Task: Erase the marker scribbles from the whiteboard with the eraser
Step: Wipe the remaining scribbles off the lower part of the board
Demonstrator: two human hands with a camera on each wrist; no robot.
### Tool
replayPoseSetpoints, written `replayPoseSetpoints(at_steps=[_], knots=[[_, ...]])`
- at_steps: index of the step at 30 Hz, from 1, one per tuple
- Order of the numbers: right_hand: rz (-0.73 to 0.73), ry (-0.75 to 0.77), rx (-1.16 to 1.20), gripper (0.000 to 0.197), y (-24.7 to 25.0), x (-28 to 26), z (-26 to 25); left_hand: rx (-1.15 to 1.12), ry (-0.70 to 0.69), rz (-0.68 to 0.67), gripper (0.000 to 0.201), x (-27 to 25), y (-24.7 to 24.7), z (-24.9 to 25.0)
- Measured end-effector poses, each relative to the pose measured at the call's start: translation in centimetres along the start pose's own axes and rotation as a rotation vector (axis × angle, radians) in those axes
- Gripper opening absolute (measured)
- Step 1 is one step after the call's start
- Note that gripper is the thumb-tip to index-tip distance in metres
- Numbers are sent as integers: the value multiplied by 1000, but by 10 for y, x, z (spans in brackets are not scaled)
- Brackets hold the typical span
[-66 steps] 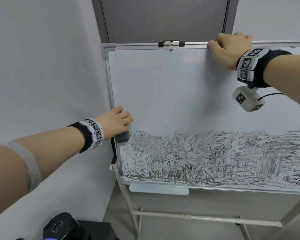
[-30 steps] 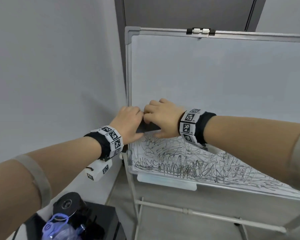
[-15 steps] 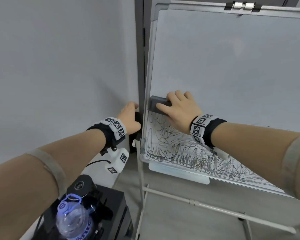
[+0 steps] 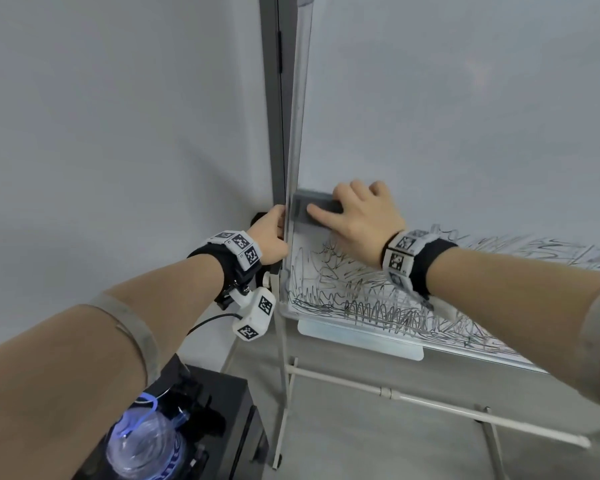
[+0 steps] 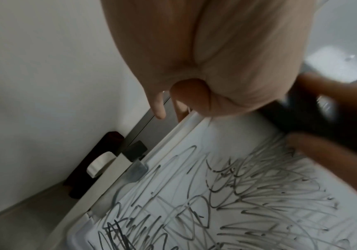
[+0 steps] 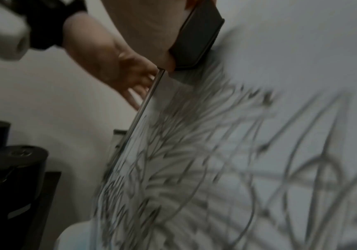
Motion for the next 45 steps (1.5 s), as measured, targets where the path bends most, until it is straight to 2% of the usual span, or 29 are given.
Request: replayPoseSetpoints(at_steps=[2,4,8,10,13,17,20,21,23,25,27,30,33,36,38,42,45], knots=[[55,-16,-11,55,9,10,12,25,-8,10,81,2,0,2],[42,-21,11,55,4,6,9,85,-5,32,76,4,0,2],[-159,44,75,60,-39,-40,-34,181,34,21,65,10,-1,0],[-188,51,64,61,-48,-56,-47,204,39,32,67,12,0,0],[-94,36,47,62,-34,-43,-33,214,66,45,67,15,0,-10],[129,-132,16,49,8,-2,20,201,77,60,58,14,-4,-12],[178,-167,42,49,15,-7,26,206,78,65,55,5,-7,-1],[159,-154,58,52,9,-17,20,207,86,73,58,3,-8,0],[33,-86,88,59,-12,-46,-1,206,108,94,66,2,-10,1],[-93,-38,93,66,-34,-75,-22,211,111,109,62,1,-9,1],[-114,-40,90,67,-41,-88,-29,217,115,119,65,0,-9,2],[-34,-54,74,64,-24,-70,-11,203,125,146,68,-2,-11,0],[148,-180,53,56,7,-36,25,187,128,163,60,-5,-13,3],[211,-250,43,52,15,-27,33,158,114,170,53,-7,-14,4],[161,-215,62,54,1,-38,17,152,101,165,57,-9,-15,0],[-119,-11,116,65,-45,-83,-40,175,98,121,68,-18,-19,0],[-115,-15,112,66,-48,-75,-45,189,72,113,70,-19,-18,-6]])
Point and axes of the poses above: each hand's wrist, its own x-axis towards the middle knuckle, its own y-axis out of the back of the hand, z = x × y, the point moved 5 cm from there along x, towards the middle knuckle, and after that the axes turned 4 degrees about z, right-handed, at the moved point
